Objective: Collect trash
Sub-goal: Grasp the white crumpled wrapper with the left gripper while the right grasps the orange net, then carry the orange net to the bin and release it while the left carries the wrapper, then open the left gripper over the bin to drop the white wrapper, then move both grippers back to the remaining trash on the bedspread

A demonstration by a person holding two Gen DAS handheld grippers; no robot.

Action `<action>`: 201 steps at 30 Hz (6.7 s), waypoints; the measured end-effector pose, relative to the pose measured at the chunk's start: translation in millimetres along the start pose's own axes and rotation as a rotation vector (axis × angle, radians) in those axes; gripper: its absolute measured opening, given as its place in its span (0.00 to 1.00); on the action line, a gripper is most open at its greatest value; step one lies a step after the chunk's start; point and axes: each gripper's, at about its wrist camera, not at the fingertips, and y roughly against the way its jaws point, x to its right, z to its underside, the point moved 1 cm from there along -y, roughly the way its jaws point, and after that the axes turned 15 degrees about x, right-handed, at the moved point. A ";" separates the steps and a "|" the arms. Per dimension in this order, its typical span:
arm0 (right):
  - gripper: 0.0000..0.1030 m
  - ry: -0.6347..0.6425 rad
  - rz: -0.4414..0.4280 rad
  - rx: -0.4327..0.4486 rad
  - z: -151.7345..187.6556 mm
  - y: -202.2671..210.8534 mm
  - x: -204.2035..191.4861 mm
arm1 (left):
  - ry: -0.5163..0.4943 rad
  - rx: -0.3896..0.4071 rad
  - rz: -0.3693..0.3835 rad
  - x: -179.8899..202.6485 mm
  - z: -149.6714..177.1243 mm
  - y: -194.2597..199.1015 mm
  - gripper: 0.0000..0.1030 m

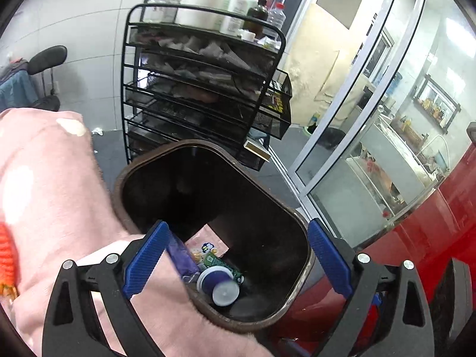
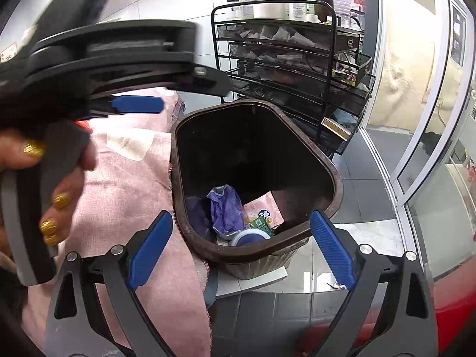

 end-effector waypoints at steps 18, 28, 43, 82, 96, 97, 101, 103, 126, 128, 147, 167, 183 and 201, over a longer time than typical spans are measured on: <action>0.91 0.061 -0.062 0.048 -20.2 -3.6 -32.5 | 0.012 0.178 -0.159 -44.9 22.5 111.3 0.91; 0.91 0.127 -0.219 0.051 -32.0 -10.0 -94.3 | 0.097 0.191 -0.379 -113.4 48.1 170.9 0.92; 0.91 0.211 -0.385 0.007 -50.8 -32.6 -179.1 | 0.199 0.166 -0.643 -220.3 74.8 242.3 0.91; 0.26 0.229 -0.417 -0.018 -97.0 -93.6 -244.7 | 0.303 0.275 -0.661 -241.2 71.8 273.4 0.28; 0.26 0.168 -0.400 0.061 -88.5 -35.8 -191.3 | 0.217 0.313 -0.515 -168.8 57.7 256.4 0.28; 0.26 0.165 -0.394 0.067 -87.1 -32.9 -188.0 | 0.214 0.309 -0.502 -164.6 57.4 253.5 0.28; 0.26 0.142 -0.372 0.084 -82.6 -21.8 -169.2 | 0.186 0.302 -0.454 -147.5 53.8 240.6 0.28; 0.26 0.122 -0.362 0.088 -81.0 -17.3 -158.7 | 0.174 0.305 -0.431 -138.3 52.1 235.4 0.28; 0.26 -0.011 -0.049 0.075 -62.9 -38.6 -24.2 | 0.029 0.261 -0.257 -61.4 34.1 176.4 0.28; 0.26 -0.020 -0.026 0.054 -59.7 -48.3 -14.0 | 0.022 0.260 -0.249 -58.0 33.3 174.0 0.28; 0.75 -0.092 0.110 -0.112 -31.0 -119.6 32.6 | 0.001 0.239 -0.214 -45.3 29.3 156.8 0.28; 0.92 -0.079 0.049 0.029 -27.8 -46.6 7.8 | -0.019 0.150 -0.093 -23.4 8.4 89.6 0.28; 0.92 -0.095 0.074 0.031 -14.0 -20.2 24.2 | -0.017 -0.036 0.000 -1.2 4.7 -9.1 0.28; 0.92 -0.090 0.050 0.011 -8.7 -21.3 25.9 | -0.054 -0.032 -0.022 5.0 2.1 -31.0 0.87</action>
